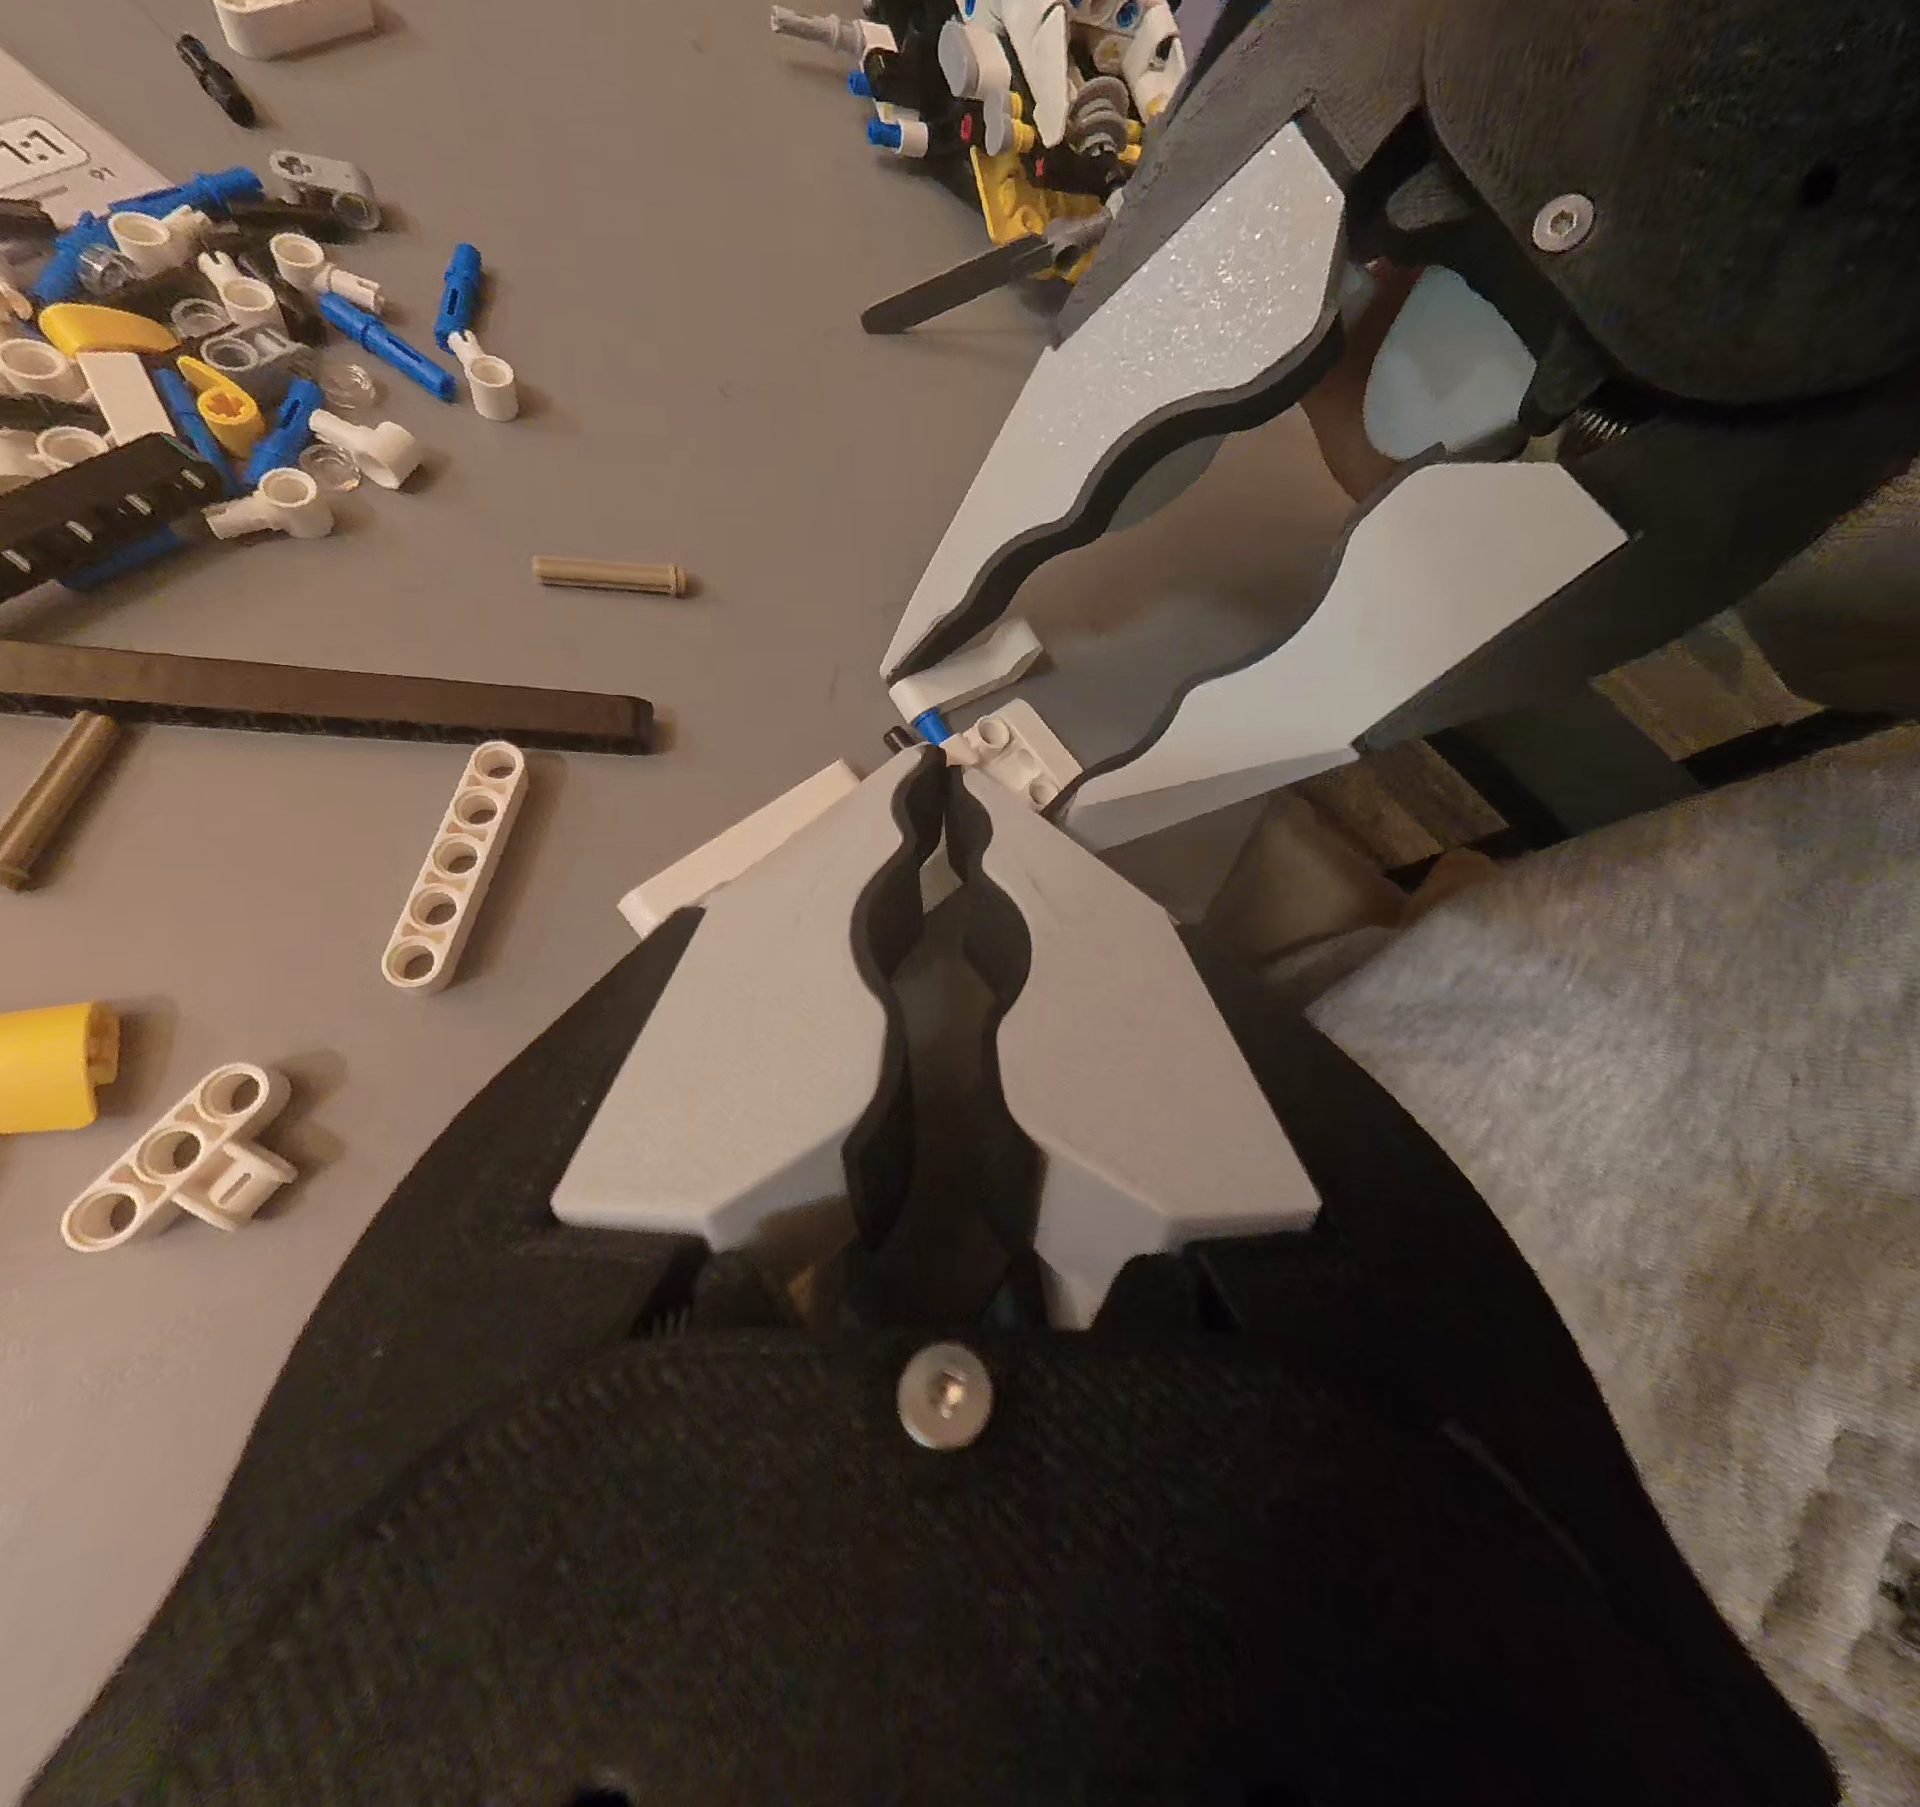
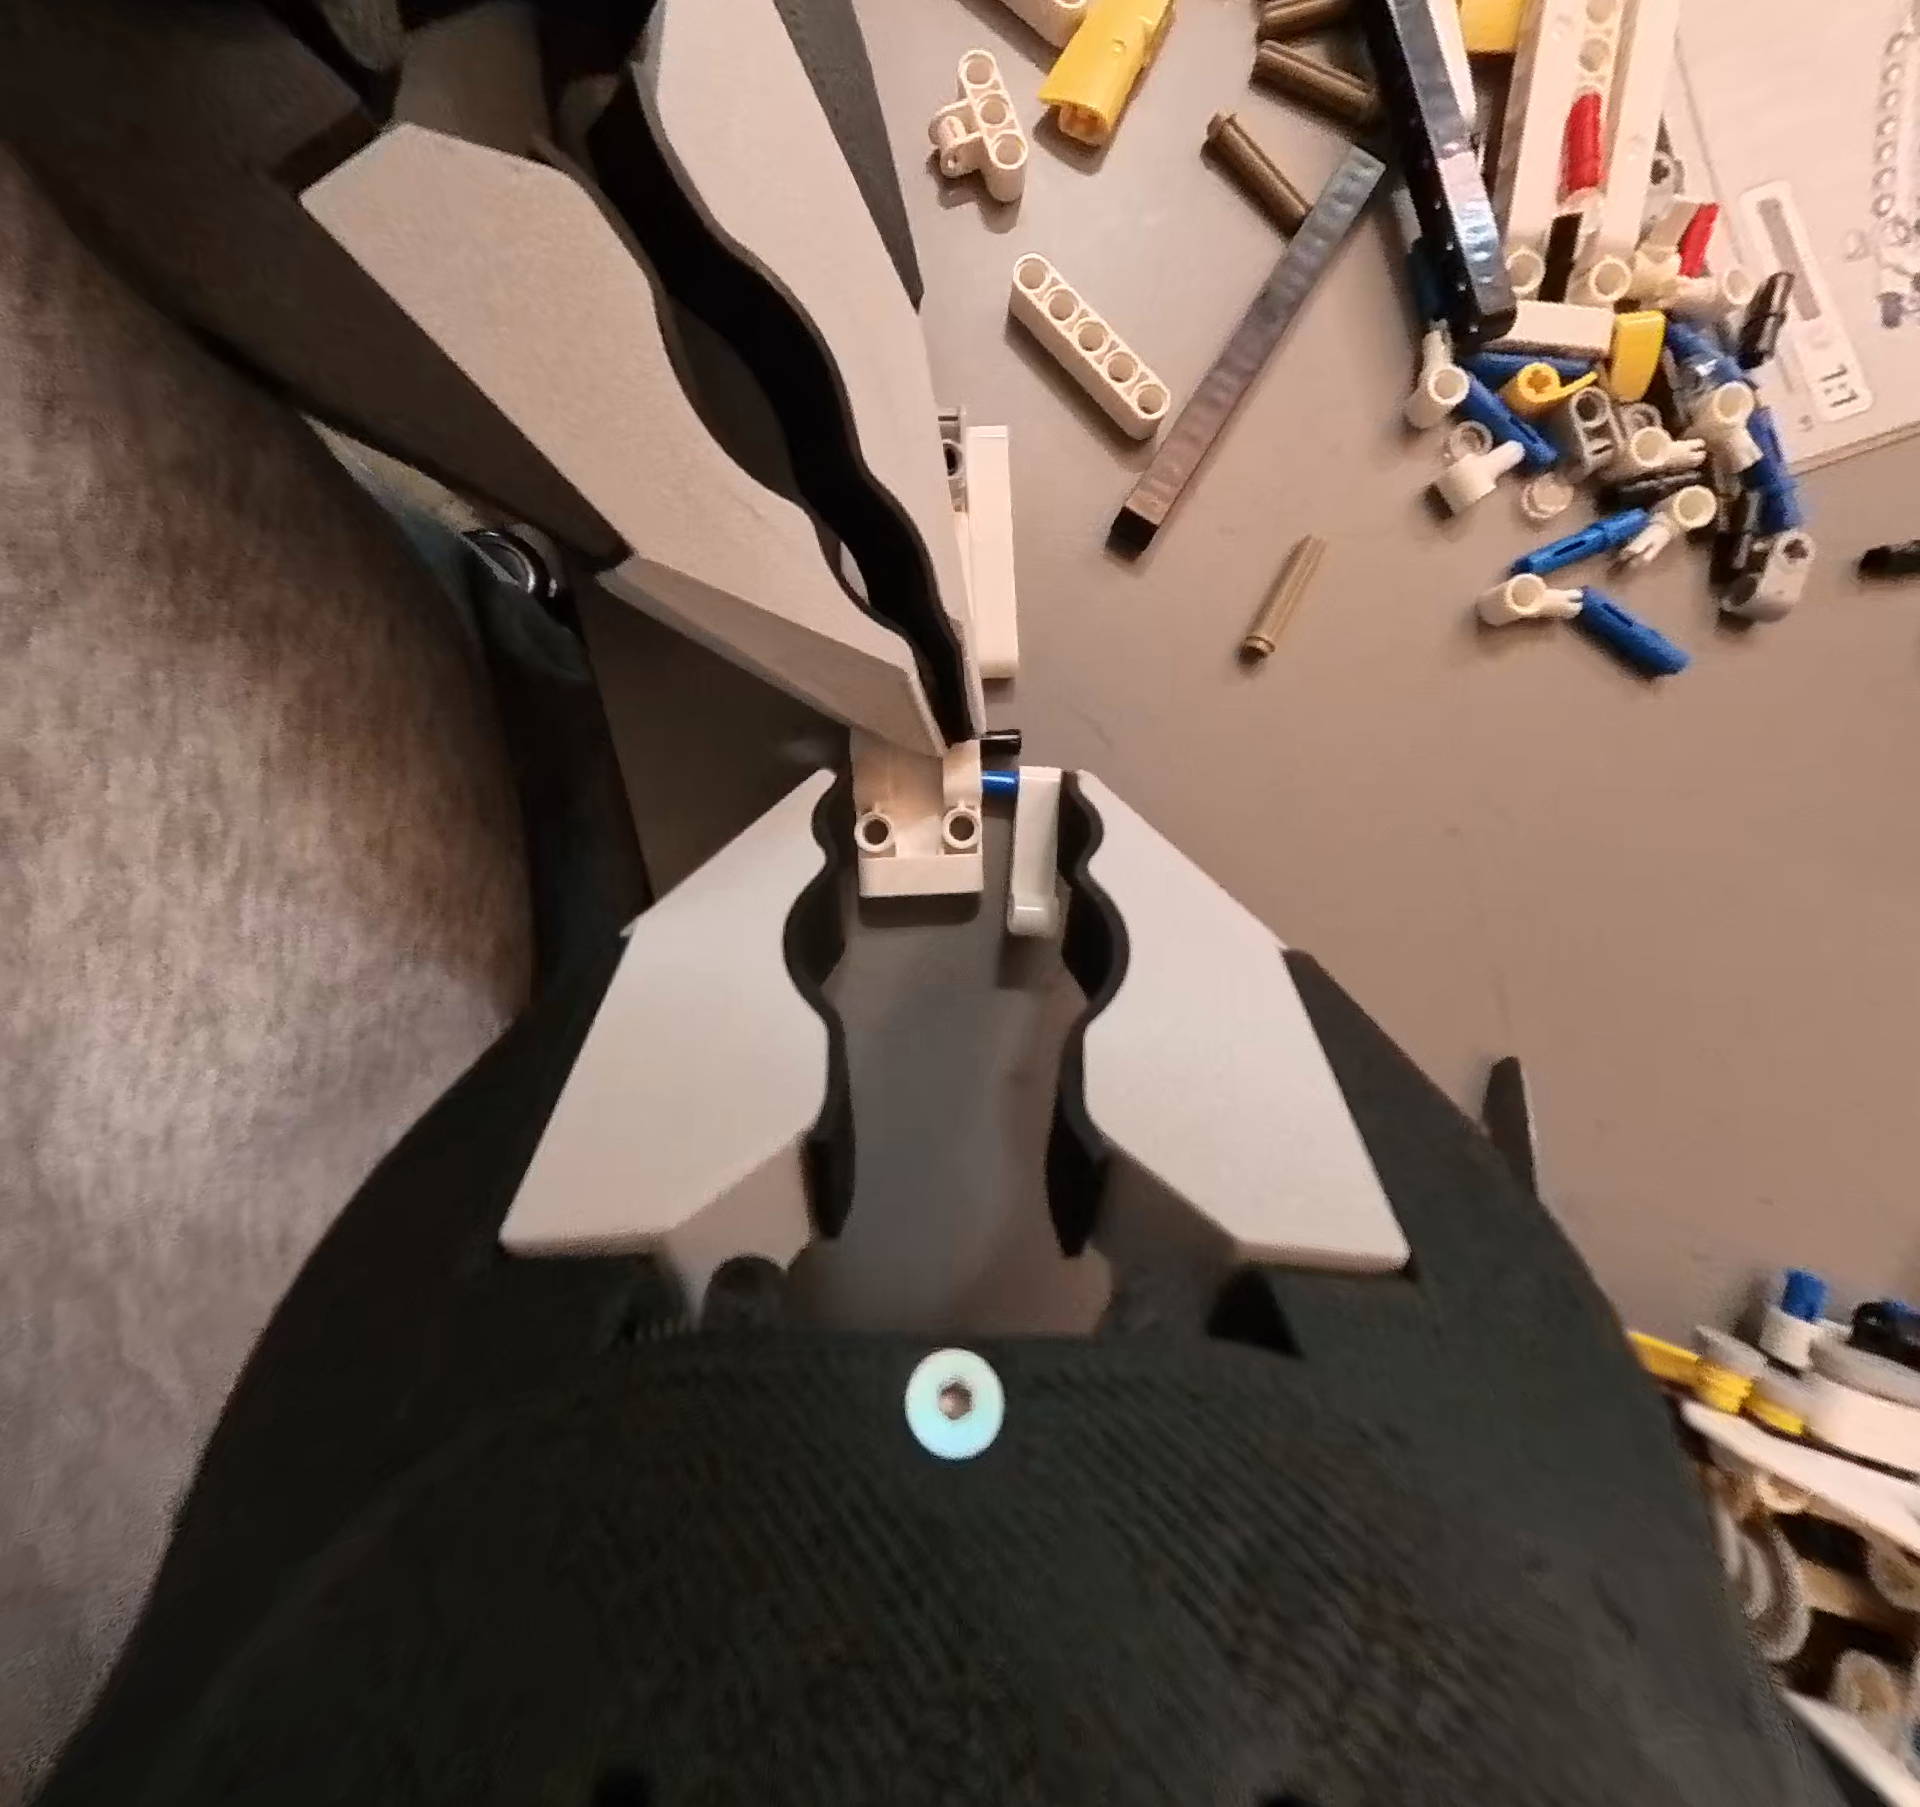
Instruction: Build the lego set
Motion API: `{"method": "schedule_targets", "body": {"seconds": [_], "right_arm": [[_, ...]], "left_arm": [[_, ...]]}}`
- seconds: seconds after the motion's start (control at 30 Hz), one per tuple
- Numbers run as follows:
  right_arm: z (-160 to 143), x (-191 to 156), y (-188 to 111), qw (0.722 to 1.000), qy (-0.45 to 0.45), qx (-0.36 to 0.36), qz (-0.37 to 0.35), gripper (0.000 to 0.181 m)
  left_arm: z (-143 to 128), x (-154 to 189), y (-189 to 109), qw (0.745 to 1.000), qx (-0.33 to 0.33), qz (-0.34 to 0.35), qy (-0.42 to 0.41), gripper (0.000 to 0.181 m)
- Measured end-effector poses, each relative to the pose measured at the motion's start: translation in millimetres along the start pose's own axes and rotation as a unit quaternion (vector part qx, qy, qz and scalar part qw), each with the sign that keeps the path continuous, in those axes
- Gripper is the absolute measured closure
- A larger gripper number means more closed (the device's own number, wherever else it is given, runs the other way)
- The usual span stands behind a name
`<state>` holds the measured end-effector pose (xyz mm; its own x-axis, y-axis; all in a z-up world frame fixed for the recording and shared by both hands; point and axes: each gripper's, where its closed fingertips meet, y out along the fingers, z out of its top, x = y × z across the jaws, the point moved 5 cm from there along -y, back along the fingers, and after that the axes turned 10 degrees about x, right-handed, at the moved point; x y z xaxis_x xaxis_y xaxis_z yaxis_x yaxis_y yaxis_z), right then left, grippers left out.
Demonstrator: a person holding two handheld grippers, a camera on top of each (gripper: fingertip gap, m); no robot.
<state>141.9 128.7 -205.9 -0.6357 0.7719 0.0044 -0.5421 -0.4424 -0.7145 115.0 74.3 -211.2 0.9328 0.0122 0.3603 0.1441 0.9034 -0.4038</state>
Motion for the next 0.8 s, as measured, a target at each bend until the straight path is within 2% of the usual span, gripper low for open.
{"method": "schedule_targets", "body": {"seconds": [0.13,0.27,0.37,0.47,0.5,0.63,0.8], "right_arm": [[0,0,-1,1.0,-0.002,-0.002,0.003,0.143],[-3,0,-2,1.0,-0.003,0.001,0.003,0.143],[-4,-1,-4,1.0,-0.01,-0.001,0.004,0.143],[-5,-2,-6,1.0,-0.019,-0.005,0.012,0.143],[-6,-3,-6,1.0,-0.023,-0.006,0.016,0.143],[-6,-7,-7,0.999,-0.036,-0.005,0.028,0.143],[-8,-12,-8,0.998,-0.044,0.002,0.043,0.143]], "left_arm": [[1,8,-6,0.999,0.011,-0.047,0.002,0.181],[18,14,-27,0.994,0.075,-0.082,-0.006,0.175],[28,4,-42,0.993,0.101,-0.039,0.056,0.16],[19,-11,-40,0.988,0.056,0.015,0.144,0.139],[14,-13,-37,0.987,0.034,0.022,0.158,0.138],[2,-4,-32,0.98,-0.013,-0.016,0.196,0.127],[-8,-4,-32,0.97,-0.052,-0.016,0.237,0.121]]}}
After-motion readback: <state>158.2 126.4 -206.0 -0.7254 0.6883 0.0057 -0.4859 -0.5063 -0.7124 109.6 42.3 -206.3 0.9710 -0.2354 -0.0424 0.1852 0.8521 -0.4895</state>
